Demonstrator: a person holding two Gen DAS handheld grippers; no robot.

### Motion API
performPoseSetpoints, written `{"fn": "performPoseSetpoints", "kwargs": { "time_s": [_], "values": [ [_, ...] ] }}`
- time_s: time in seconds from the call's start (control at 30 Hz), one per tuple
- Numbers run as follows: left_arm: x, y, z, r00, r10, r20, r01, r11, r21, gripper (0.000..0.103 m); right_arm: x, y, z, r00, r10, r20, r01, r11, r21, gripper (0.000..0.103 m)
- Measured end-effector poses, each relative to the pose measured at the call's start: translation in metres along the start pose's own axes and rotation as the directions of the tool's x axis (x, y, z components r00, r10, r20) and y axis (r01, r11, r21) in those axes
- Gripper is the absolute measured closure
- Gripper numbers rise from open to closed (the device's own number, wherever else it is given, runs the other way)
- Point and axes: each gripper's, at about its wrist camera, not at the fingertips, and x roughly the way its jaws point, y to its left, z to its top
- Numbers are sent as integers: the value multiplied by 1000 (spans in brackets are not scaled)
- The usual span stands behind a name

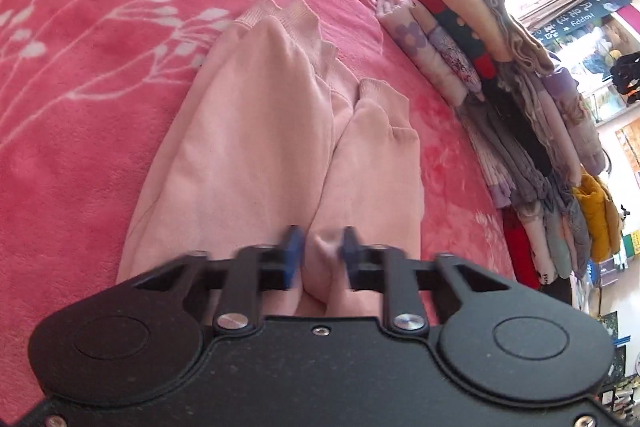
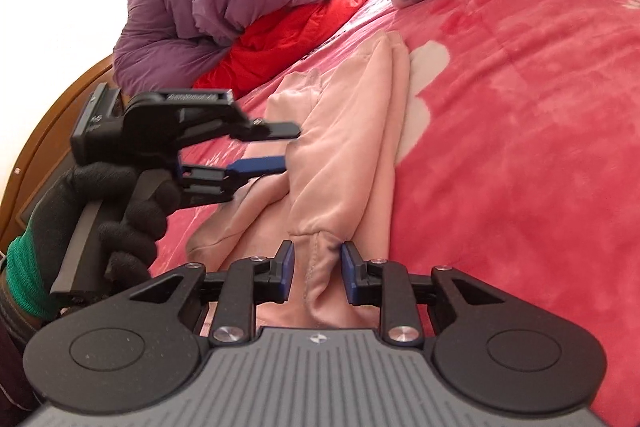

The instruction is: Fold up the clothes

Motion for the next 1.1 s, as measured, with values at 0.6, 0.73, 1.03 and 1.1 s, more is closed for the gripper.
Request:
{"fn": "performPoseSetpoints", "kwargs": {
  "time_s": [0.6, 0.73, 1.03, 1.1],
  "values": [
    [-46, -38, -13, 986, 7, 165, -78, 901, 427, 87, -7, -11, 6, 998, 45, -42, -42, 996, 79, 90],
    [-17, -45, -29, 994, 71, 87, -106, 854, 509, 87, -8, -11, 5, 999, 42, -28, -40, 996, 75, 90],
    [-22, -56, -45, 990, 50, 132, -118, 804, 583, 75, -4, -19, 3, 999, 31, -42, -27, 994, 110, 90],
    [-19, -63, -51, 993, 28, 114, -92, 787, 611, 75, -4, -20, 3, 999, 32, -40, -27, 993, 115, 90]
  ]
}}
